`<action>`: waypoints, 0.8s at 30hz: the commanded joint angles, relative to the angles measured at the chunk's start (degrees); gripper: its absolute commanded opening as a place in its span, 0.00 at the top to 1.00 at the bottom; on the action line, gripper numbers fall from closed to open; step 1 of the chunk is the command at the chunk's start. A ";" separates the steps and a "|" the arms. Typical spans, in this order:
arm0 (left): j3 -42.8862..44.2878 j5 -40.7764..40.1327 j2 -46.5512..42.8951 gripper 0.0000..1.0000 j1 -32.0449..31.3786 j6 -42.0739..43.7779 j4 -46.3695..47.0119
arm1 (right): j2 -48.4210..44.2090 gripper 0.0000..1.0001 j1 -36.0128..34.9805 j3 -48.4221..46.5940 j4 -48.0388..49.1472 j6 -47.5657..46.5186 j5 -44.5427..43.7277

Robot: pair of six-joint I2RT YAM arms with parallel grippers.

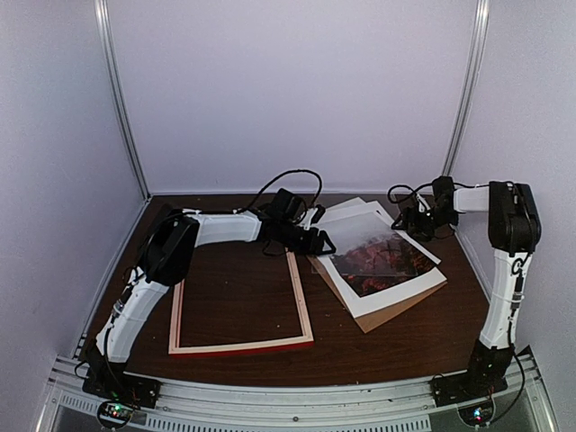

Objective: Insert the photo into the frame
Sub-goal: Pick up the glass panel from the mat board.

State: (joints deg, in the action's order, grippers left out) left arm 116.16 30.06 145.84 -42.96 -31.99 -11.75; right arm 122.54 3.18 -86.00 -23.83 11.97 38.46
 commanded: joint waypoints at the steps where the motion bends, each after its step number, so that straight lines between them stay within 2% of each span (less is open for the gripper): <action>1: -2.80 0.57 0.00 0.38 -0.98 0.59 -4.91 | 2.63 0.20 -1.75 -3.51 -1.82 1.66 -0.95; 11: -4.68 0.25 -1.12 0.39 -1.07 1.22 -4.95 | 6.84 0.22 -1.77 -6.76 1.49 9.61 2.99; 24: -5.81 -0.18 -1.79 0.39 -1.07 1.58 -4.79 | 9.01 0.25 -0.99 -7.52 7.61 12.01 8.84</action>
State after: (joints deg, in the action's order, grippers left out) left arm 112.75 30.09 143.87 -43.20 -30.94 -11.14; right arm 128.88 2.79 -92.05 -17.06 22.92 42.52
